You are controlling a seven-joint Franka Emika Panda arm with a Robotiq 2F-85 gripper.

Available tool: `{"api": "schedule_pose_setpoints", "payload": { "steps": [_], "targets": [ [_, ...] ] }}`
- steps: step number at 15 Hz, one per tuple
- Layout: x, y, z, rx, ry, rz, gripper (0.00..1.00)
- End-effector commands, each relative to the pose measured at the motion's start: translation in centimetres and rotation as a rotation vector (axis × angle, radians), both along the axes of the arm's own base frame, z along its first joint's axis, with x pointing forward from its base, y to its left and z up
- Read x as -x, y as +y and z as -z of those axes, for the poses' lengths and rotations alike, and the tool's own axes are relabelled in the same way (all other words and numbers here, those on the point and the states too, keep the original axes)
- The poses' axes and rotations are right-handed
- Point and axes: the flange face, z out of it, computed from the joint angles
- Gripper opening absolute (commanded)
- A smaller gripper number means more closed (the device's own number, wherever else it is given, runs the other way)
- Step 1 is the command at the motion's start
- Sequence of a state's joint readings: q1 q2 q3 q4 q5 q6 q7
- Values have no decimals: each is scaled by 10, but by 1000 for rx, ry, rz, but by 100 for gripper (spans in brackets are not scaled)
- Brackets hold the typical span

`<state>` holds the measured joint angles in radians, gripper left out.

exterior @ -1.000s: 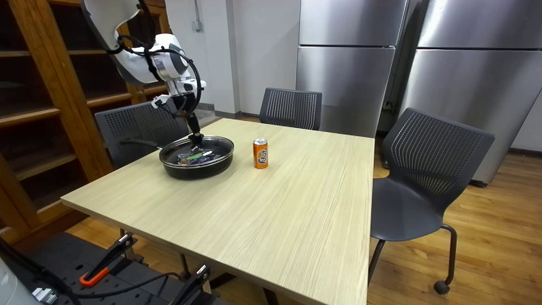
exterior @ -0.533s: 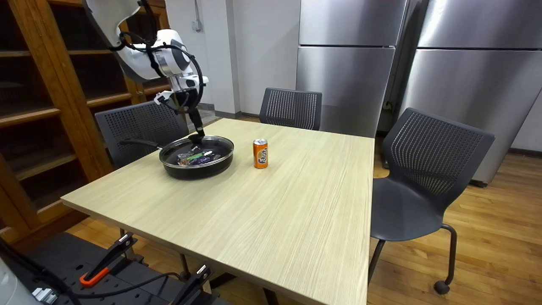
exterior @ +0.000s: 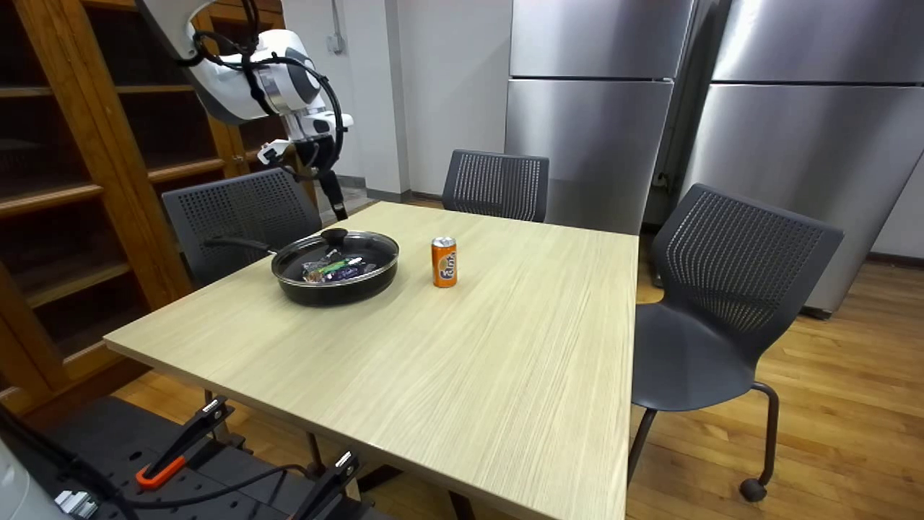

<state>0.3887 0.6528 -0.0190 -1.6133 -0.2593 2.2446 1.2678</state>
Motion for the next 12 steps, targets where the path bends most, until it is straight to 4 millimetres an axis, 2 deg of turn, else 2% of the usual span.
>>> {"api": "schedule_pose_setpoints", "payload": {
  "steps": [1, 8, 10, 12],
  "targets": [
    [33, -14, -31, -36, -37, 30, 100],
    [95, -48, -61, -92, -101, 26, 100],
    [114, -59, -65, -99, -112, 12, 100],
    [132, -73, -59, -88, -98, -2, 100]
  ]
}}
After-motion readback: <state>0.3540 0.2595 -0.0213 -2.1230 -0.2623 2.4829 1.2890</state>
